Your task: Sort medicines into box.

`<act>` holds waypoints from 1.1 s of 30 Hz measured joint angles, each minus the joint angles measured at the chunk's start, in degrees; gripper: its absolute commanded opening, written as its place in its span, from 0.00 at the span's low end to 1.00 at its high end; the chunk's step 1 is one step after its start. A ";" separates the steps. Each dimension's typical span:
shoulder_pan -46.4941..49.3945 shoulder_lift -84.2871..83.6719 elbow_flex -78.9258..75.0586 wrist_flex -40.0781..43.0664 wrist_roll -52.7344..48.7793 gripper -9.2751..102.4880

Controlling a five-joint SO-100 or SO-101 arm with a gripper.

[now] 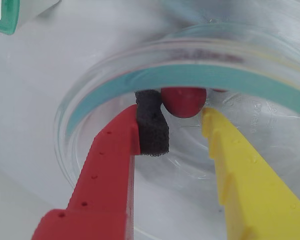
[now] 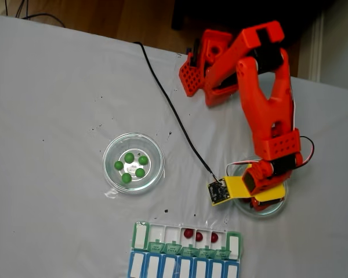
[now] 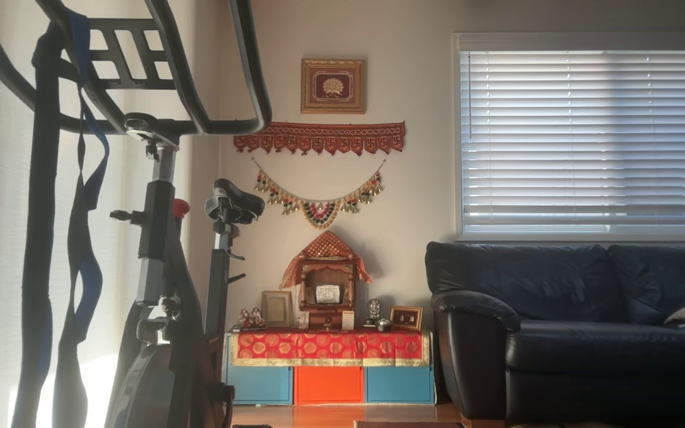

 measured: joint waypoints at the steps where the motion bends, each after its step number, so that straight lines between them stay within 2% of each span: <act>1: 0.00 0.00 0.00 0.00 0.00 0.20; 33: 2.99 1.41 2.20 -2.81 -1.93 0.21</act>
